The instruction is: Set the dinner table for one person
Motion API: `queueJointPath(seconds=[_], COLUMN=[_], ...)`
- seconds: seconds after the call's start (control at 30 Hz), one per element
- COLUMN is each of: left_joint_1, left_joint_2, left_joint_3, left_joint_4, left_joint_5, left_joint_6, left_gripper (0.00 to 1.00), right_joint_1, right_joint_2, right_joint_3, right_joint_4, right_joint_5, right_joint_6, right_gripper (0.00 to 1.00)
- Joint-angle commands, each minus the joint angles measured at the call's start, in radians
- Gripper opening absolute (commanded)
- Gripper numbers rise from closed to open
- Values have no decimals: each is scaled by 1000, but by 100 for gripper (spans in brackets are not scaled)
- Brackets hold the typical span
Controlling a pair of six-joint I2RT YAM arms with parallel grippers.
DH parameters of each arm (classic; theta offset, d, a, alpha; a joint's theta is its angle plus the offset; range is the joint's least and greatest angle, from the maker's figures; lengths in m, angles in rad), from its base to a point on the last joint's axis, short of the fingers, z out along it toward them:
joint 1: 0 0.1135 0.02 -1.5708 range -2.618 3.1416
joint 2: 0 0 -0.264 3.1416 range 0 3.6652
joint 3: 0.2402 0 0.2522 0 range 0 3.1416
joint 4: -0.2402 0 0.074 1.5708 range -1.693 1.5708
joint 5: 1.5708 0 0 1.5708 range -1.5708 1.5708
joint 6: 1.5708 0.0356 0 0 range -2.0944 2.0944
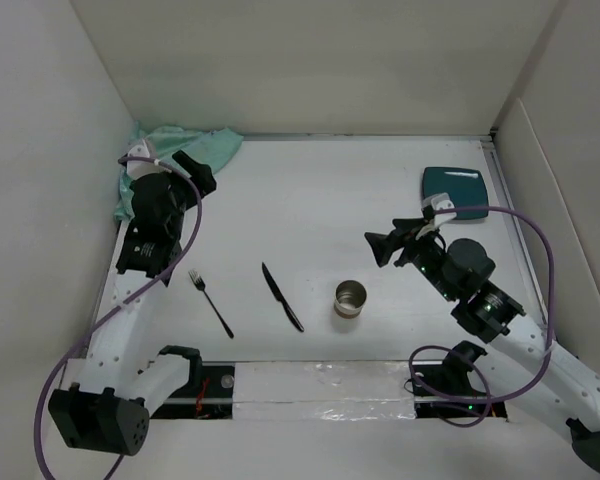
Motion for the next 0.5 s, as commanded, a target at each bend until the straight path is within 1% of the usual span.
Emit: queueJointPath(seconds=[0.0,0.07,0.13,0.17,0.23,0.27,0.3,0.33,0.37,0.4,0.43,0.47], left_joint_1=[7,7,7,17,42,42,42,42,42,54,89,115], left_joint_2=[34,47,62,80,106,140,158,177,215,237,260,315], left_joint_3=[19,23,49,59,89,115,129,143,155,178,190,206], left_joint_4=[7,11,4,2,-2,-13,-24,-30,-34,-39,-47,-59], left_joint_5=[-9,2,-13,-22,-33,-77,-78,-134,-166,-194,-207,-190], left_joint_6=[-19,-14,-4,4,24,29,29,53,64,71,73,69], left_gripper=[77,78,78,78,76,72,65,56,42,9,2,0], right_joint_1=[-6,-6,-6,-6,-6,-6,-6,-6,-6,-6,-6,-6], right_joint_2=[11,16,13,13,10,5,3,3,8,8,13,13], right_joint_3=[-5,17,4,-5,-13,-14,-16,-20,-25,-23,-11,-5], right_joint_4=[53,4,14,45,42,36,33,48,52,51,28,10], right_joint_5=[-20,-23,-22,-25,-45,-51,-52,-57,-68,-93,-95,-97], right_joint_6=[2,2,2,6,8,6,6,2,-3,-13,-24,-21], right_gripper=[78,78,74,67,54,35,21,4,0,0,0,0])
